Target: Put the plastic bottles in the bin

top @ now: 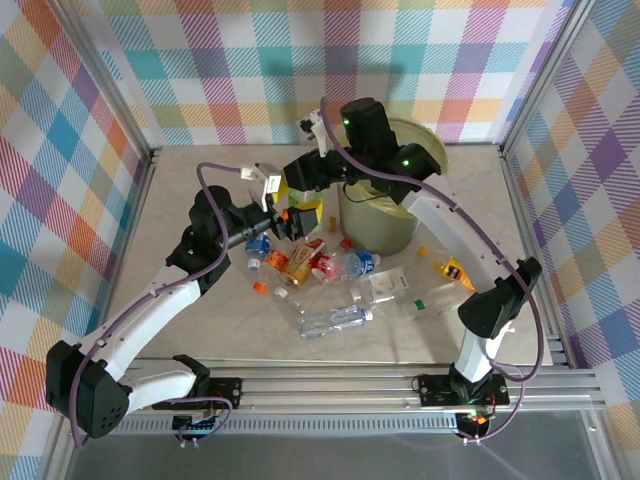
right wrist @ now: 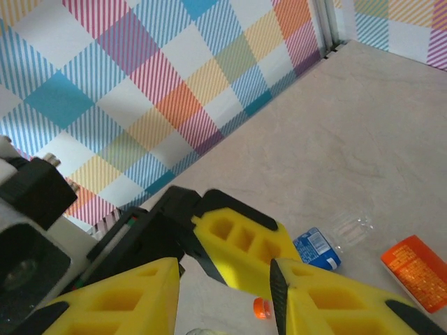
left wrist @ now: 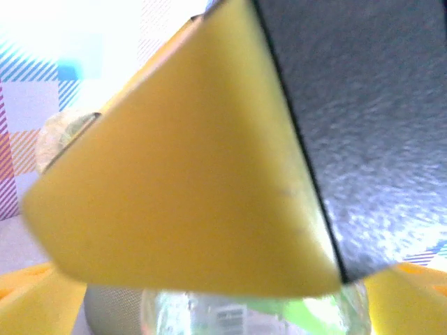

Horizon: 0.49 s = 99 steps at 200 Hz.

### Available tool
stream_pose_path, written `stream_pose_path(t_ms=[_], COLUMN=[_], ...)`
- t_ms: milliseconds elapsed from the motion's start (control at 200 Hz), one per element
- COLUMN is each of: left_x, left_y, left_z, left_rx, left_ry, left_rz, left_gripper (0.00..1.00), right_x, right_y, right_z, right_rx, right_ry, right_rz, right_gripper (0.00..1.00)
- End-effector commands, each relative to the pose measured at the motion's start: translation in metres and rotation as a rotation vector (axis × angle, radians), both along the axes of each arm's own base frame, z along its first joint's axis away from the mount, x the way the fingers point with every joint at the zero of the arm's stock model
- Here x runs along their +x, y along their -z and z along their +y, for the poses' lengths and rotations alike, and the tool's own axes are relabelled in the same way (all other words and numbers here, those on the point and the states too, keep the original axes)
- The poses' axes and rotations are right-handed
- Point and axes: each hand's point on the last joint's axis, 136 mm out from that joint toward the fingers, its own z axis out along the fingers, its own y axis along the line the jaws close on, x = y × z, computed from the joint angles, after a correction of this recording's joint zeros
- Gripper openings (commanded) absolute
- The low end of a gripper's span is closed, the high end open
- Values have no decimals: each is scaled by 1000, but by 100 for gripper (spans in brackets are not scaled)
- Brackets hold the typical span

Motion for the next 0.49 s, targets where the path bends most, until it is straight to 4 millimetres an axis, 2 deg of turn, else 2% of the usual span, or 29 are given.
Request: stream_pose_path(t_ms=[0, 205, 490], left_x=[-17, -31, -33], left_y=[-29, -36, -27], left_z=[5, 21, 59], left_rx=[-37, -55, -74], left_ry=[15, -33, -227], left_rz=[-86, -108, -102], left_gripper=[100, 100, 100], right_x=[-3, 7, 24], right_y=[-20, -41, -89], right_z=[-8, -34, -94], right_rx=[22, -12, -24], right_ry=[42, 168, 391], right_rz=[-52, -162, -326], right_gripper=[11, 8, 3])
